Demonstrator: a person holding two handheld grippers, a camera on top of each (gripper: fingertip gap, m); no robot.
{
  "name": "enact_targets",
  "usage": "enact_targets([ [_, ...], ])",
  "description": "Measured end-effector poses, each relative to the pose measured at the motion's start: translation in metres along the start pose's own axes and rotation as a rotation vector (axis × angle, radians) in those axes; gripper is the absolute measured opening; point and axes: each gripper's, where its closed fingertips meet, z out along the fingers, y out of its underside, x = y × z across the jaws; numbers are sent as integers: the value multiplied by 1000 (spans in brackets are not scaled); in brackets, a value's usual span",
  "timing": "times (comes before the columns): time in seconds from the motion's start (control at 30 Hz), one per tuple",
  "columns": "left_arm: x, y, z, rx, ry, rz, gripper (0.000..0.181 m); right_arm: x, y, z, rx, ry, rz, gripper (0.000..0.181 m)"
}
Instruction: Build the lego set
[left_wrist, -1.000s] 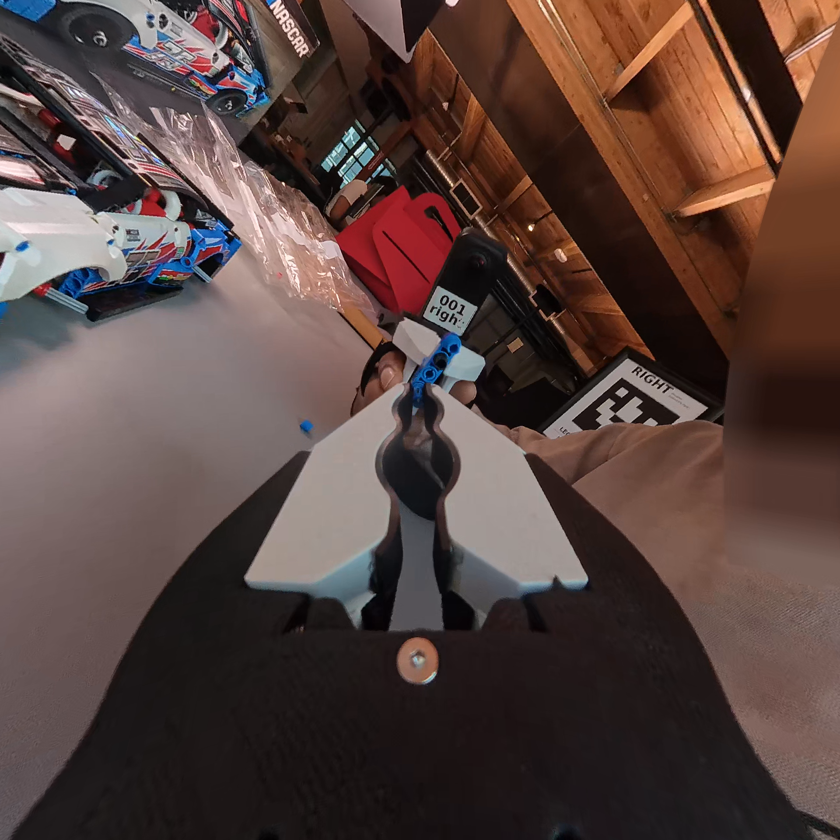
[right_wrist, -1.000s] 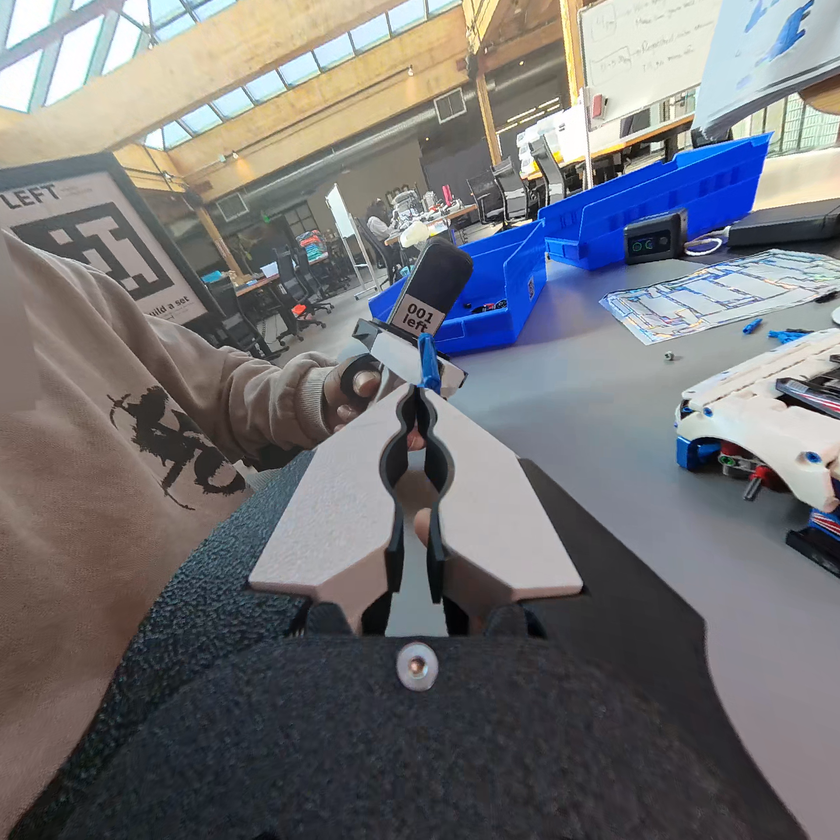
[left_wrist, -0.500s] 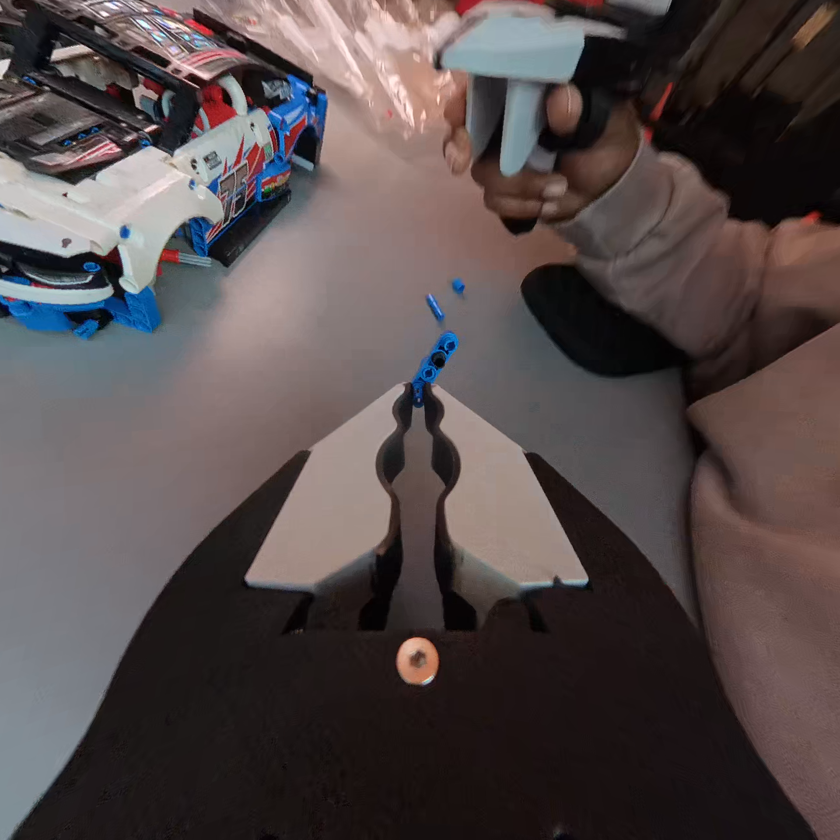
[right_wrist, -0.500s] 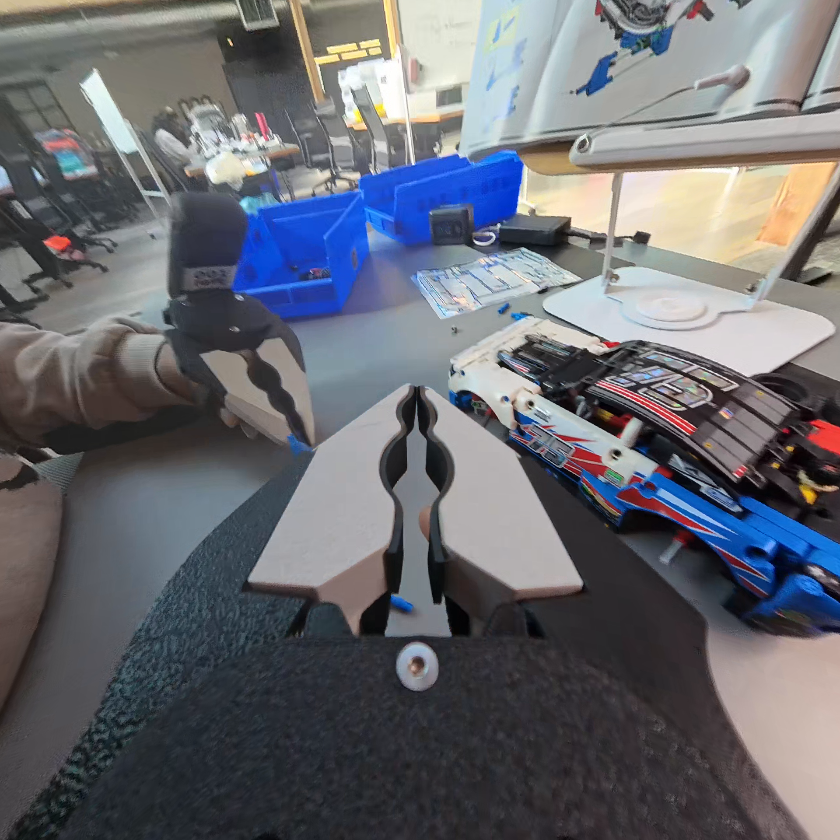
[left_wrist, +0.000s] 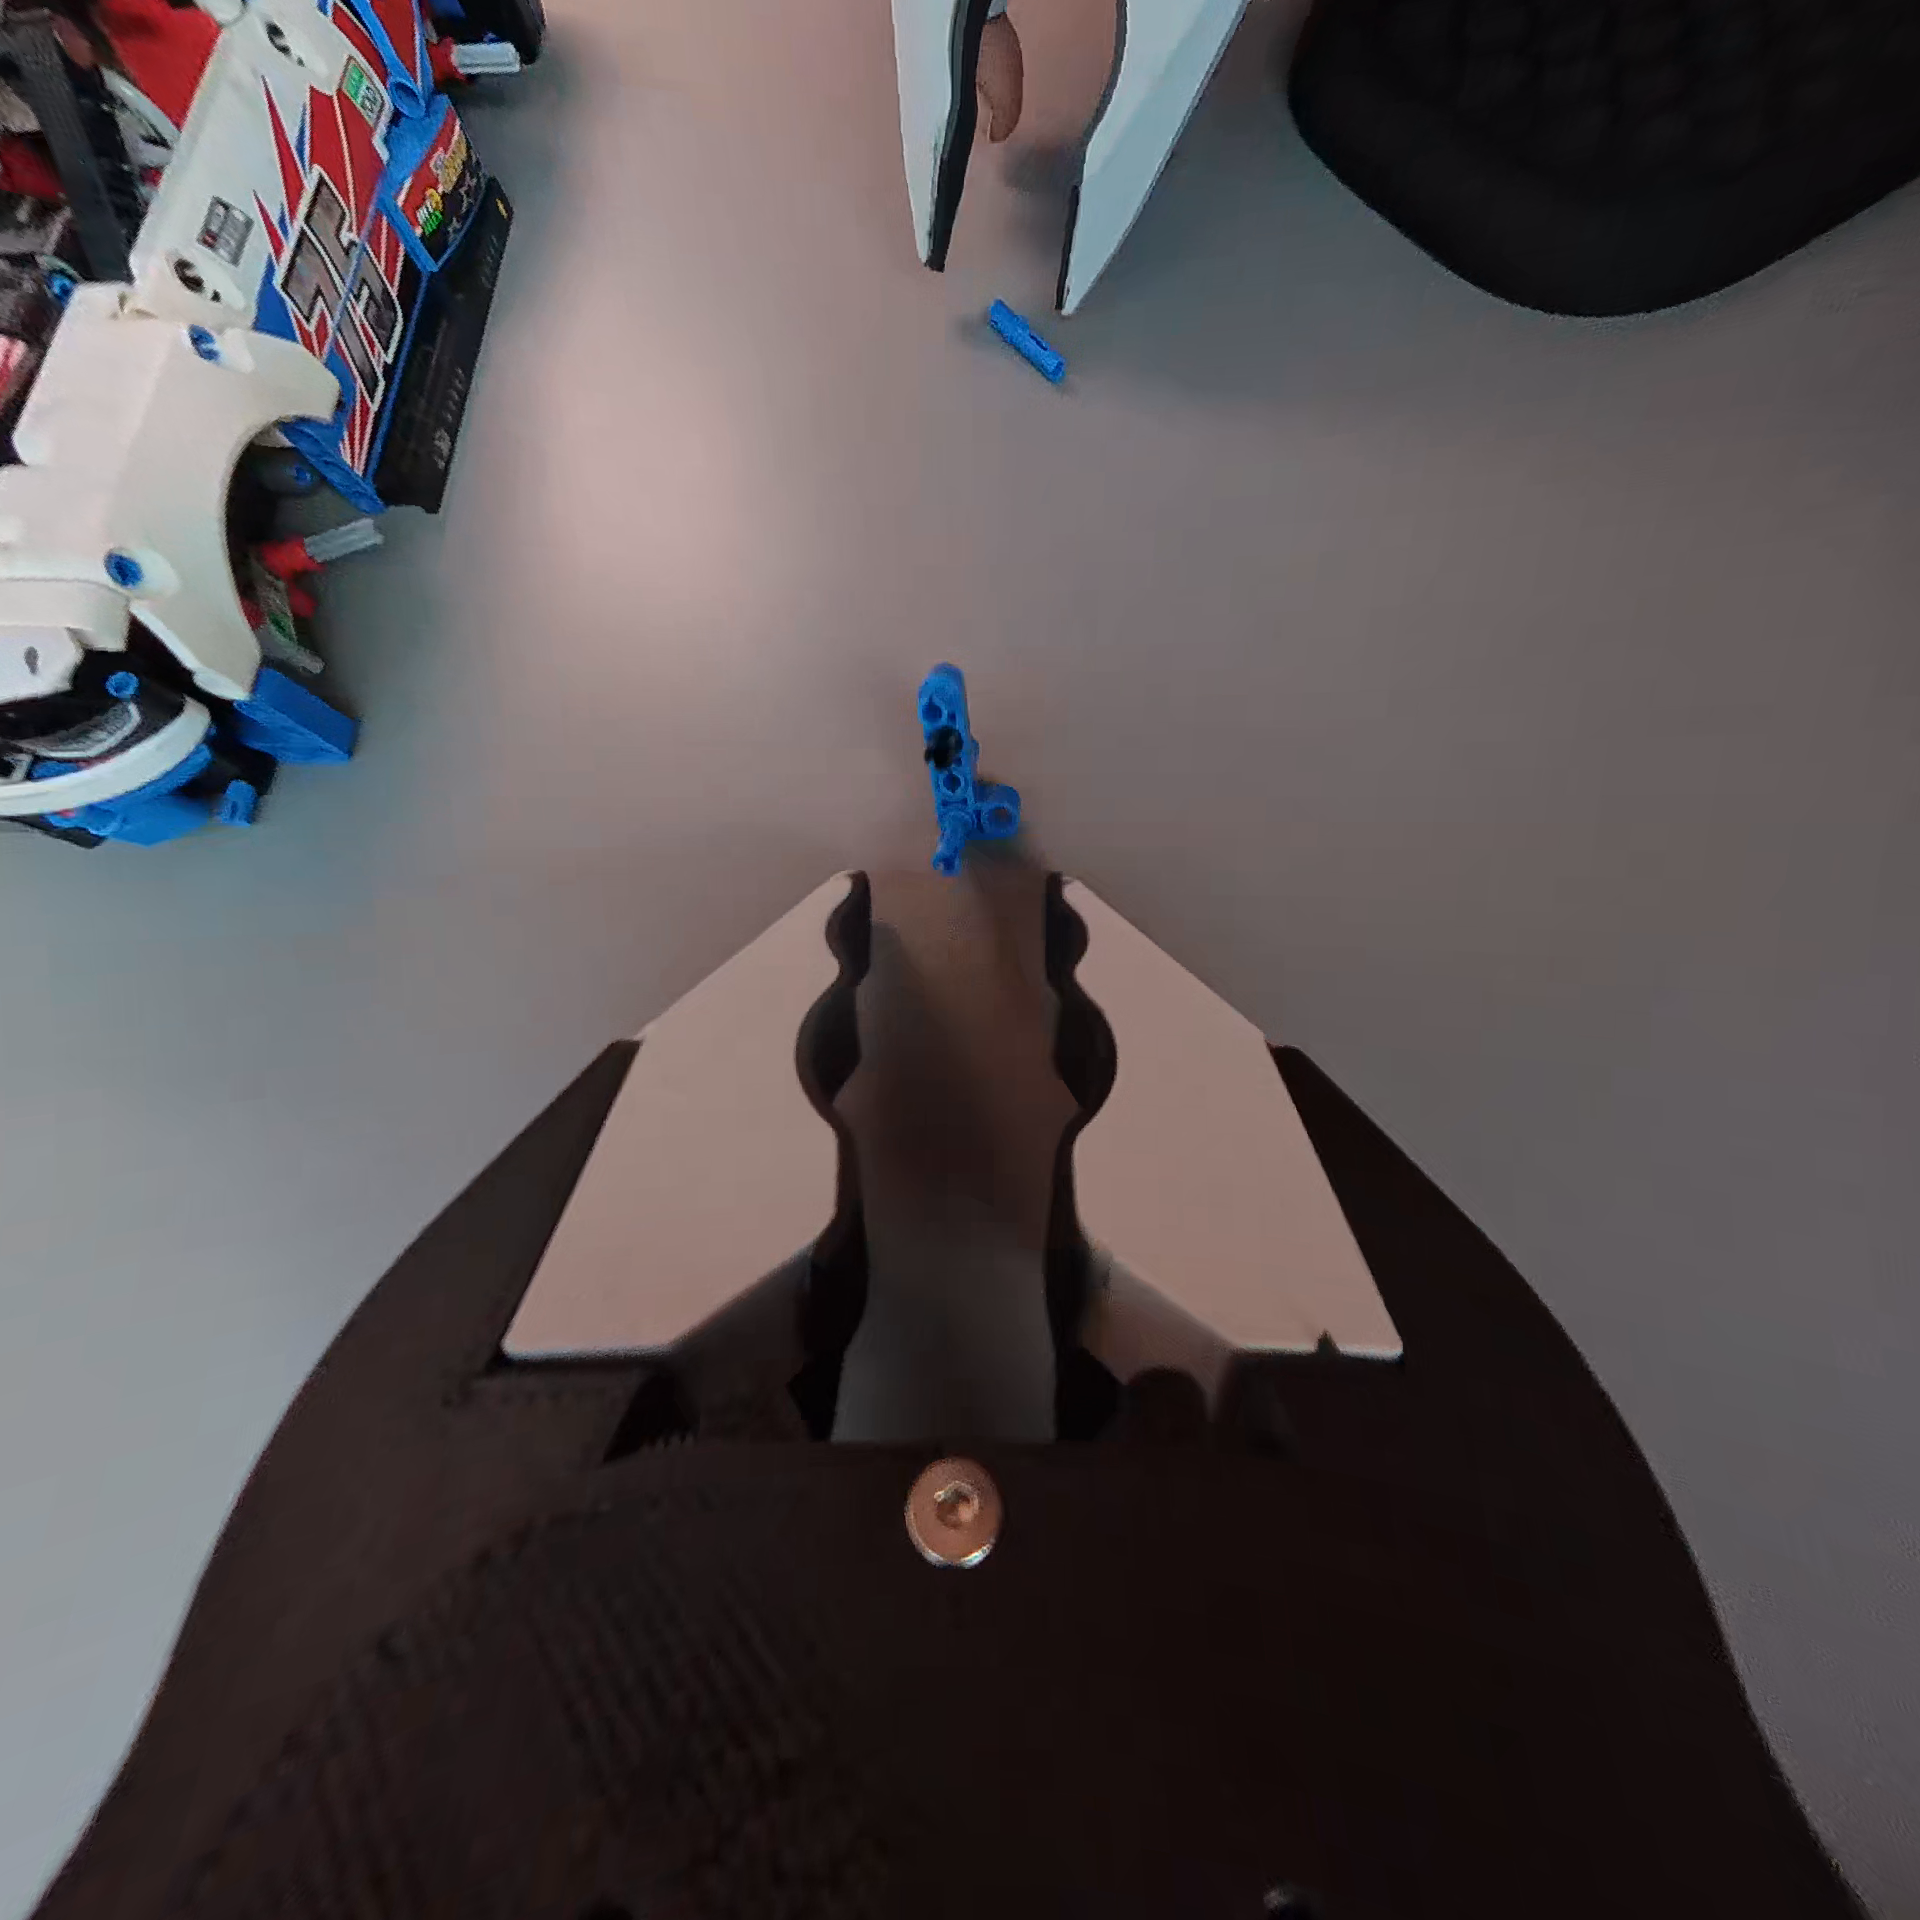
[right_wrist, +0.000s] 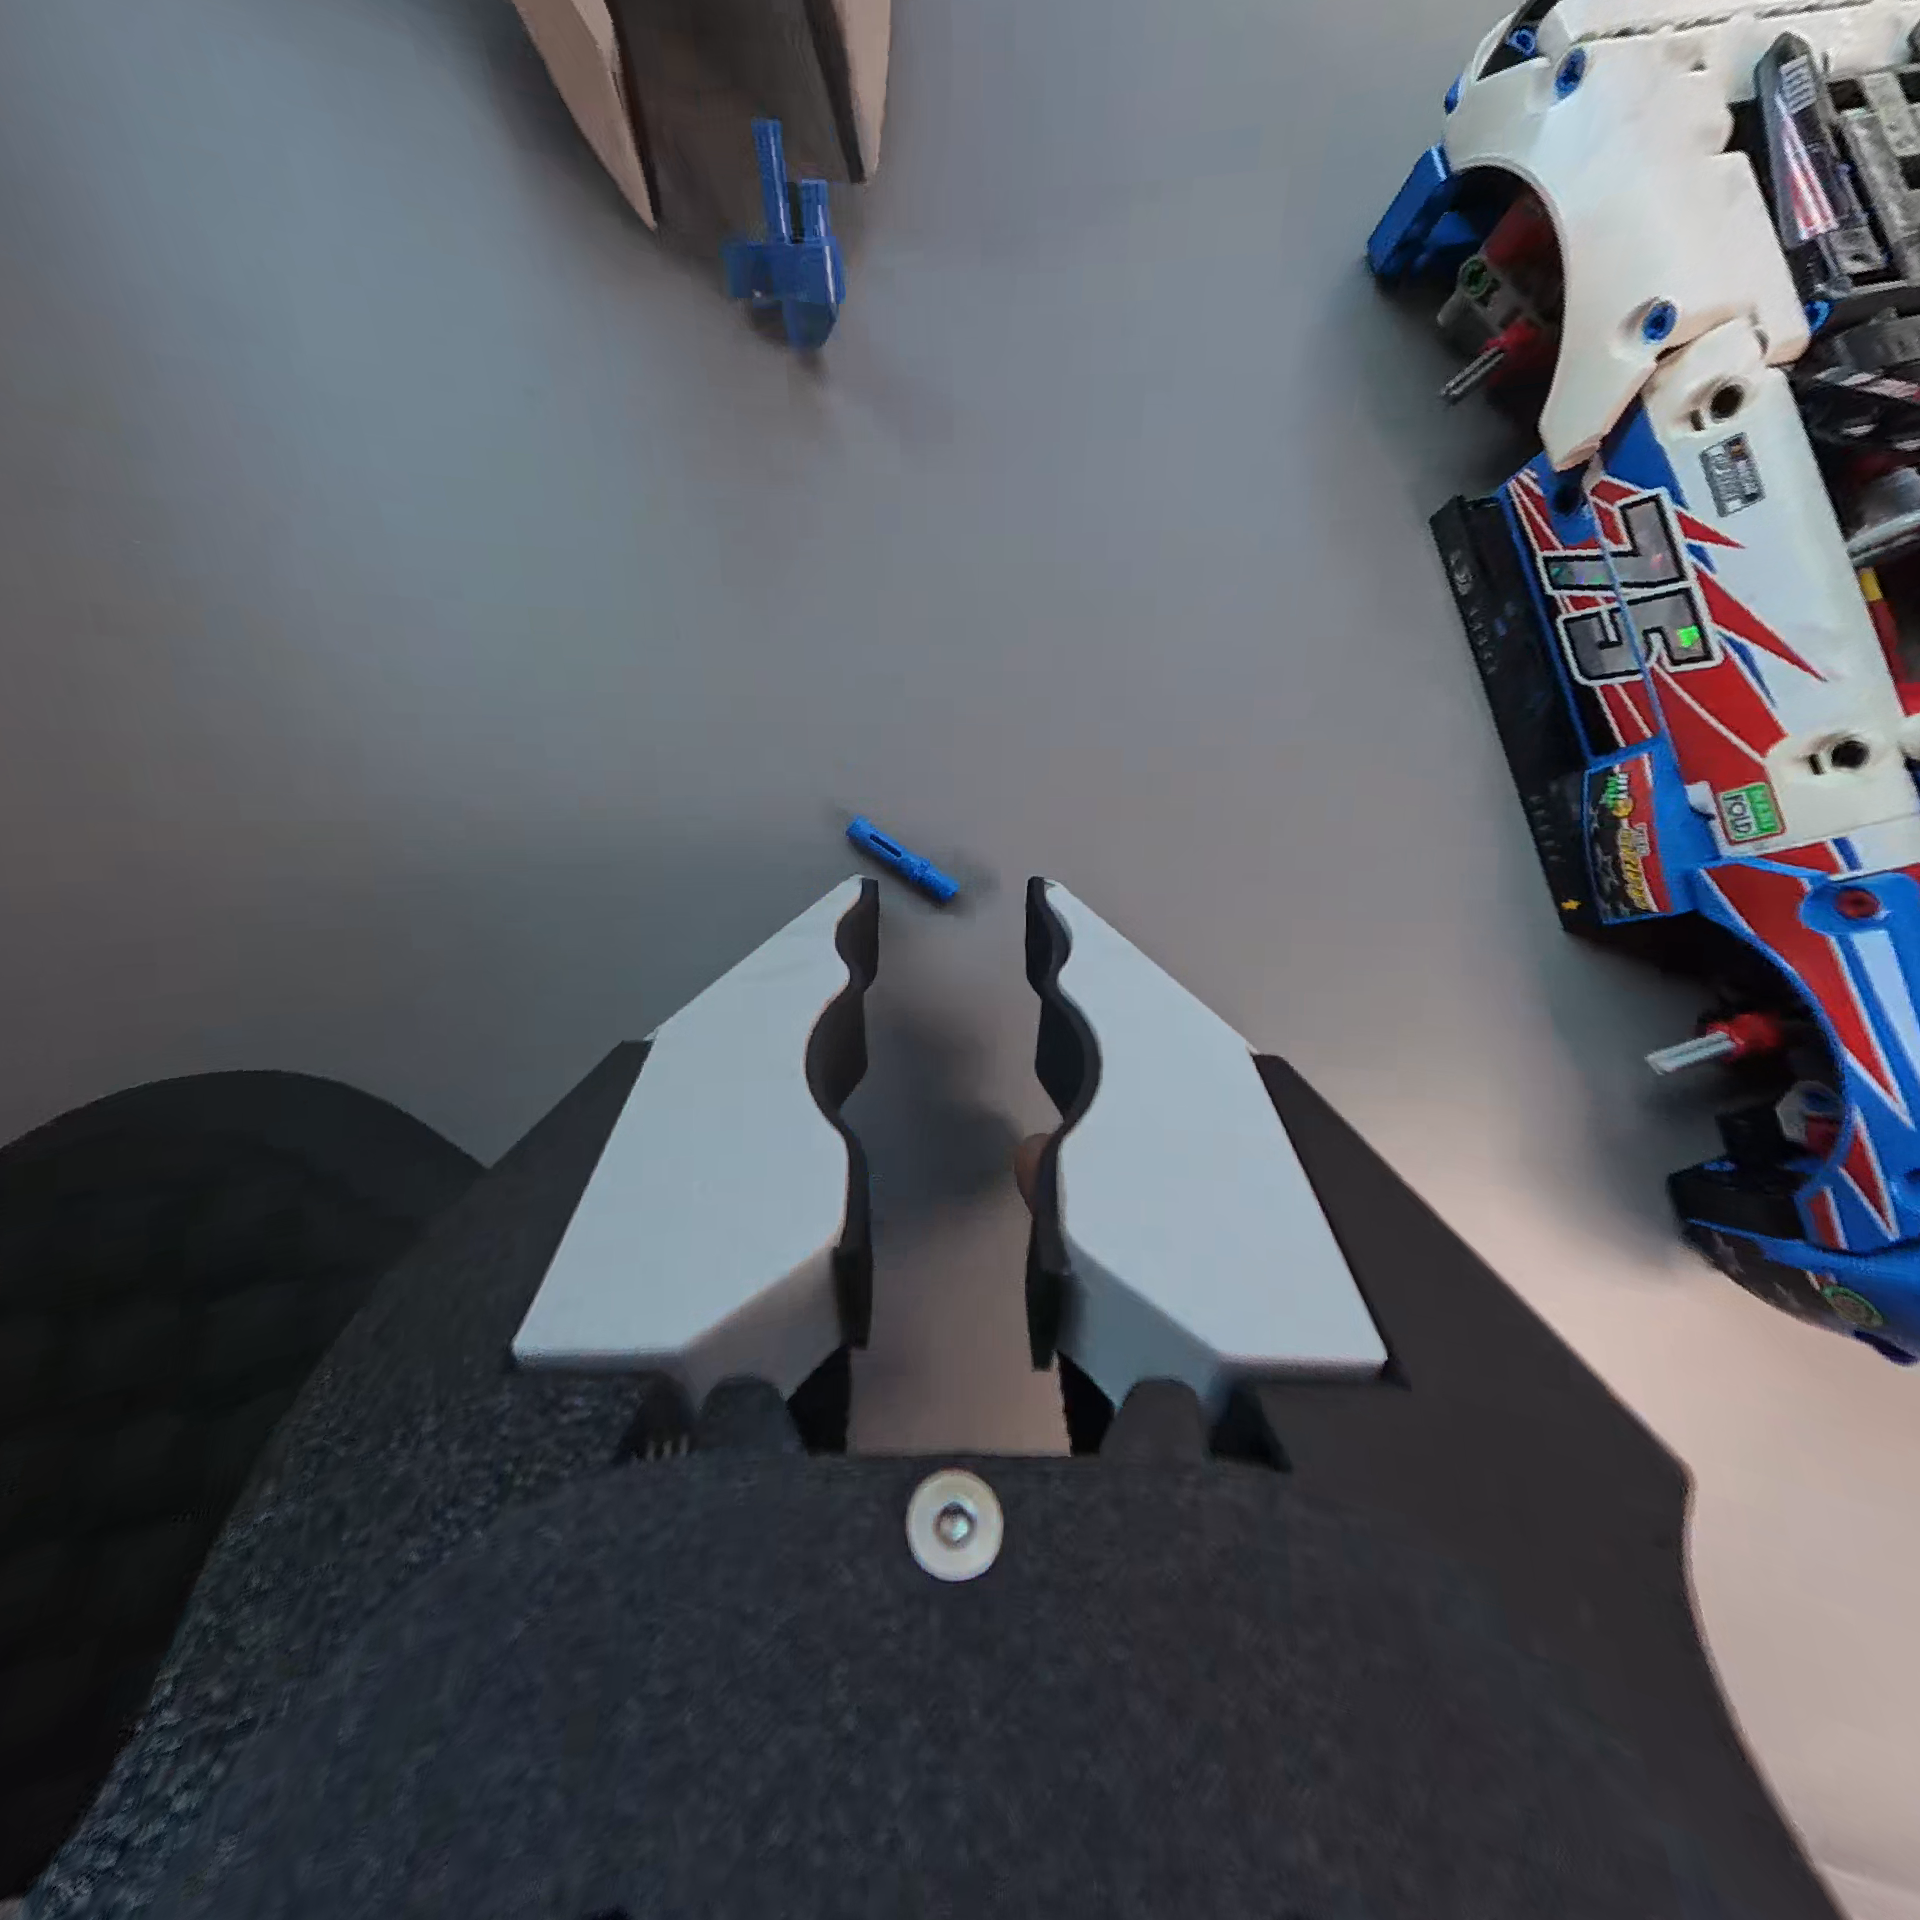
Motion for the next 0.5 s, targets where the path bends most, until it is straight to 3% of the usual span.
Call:
enact_targets([
  [0.03,0,1,-2,-2,23,-36,27,-1,1,3,-19,-5,-5,24],
  [0.17,-8,-19,-19,157,37,-140,40,-7,-6,8,-15,-22,-40,3],
  [0.23,-11,-34,-25,257,52,-212,32,-7,-15,9,29,-12,-44,3],
  [0.37,-3,-60,-27,422,108,-299,24,-16,-81,-11,423,-44,18,3],
  [0.5,6,-92,-33,573,101,-282,18,-19,-149,-50,883,-171,309,2],
])
